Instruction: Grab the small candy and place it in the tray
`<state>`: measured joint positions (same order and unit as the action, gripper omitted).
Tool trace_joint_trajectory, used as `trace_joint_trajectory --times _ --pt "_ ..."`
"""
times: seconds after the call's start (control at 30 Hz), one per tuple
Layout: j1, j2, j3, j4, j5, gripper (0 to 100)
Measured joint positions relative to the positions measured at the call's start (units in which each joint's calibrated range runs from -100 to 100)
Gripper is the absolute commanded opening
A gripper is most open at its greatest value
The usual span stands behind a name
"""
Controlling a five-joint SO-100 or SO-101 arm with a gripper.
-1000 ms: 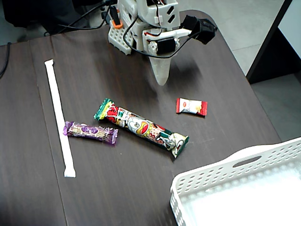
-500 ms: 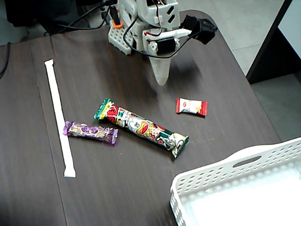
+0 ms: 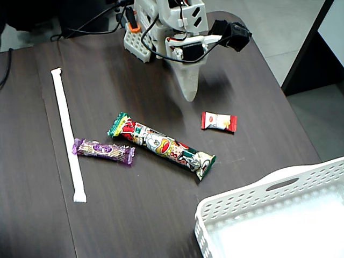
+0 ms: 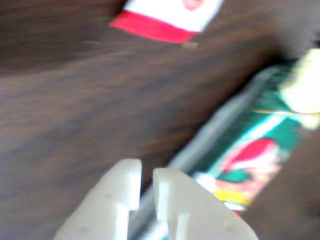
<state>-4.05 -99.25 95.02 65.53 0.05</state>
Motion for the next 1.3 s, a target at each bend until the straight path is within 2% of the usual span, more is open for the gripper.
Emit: trace_joint_trajectory --times 0.23,0.47,0.63,0.9,1.03,1.3 --pt "1.5 0.1 -2.2 -3.0 0.0 1" --pt "1.6 0.0 -10.4 3.5 0.0 1" --pt "1.6 4.6 -15.5 3.9 0.0 1" --pt "1.3 31.0 -31.4 1.9 -1.8 1" --pt "0.9 47.3 -43.8 6.7 -2.8 1" --pt "-2.9 72.3 -59.8 13.0 -9.4 1"
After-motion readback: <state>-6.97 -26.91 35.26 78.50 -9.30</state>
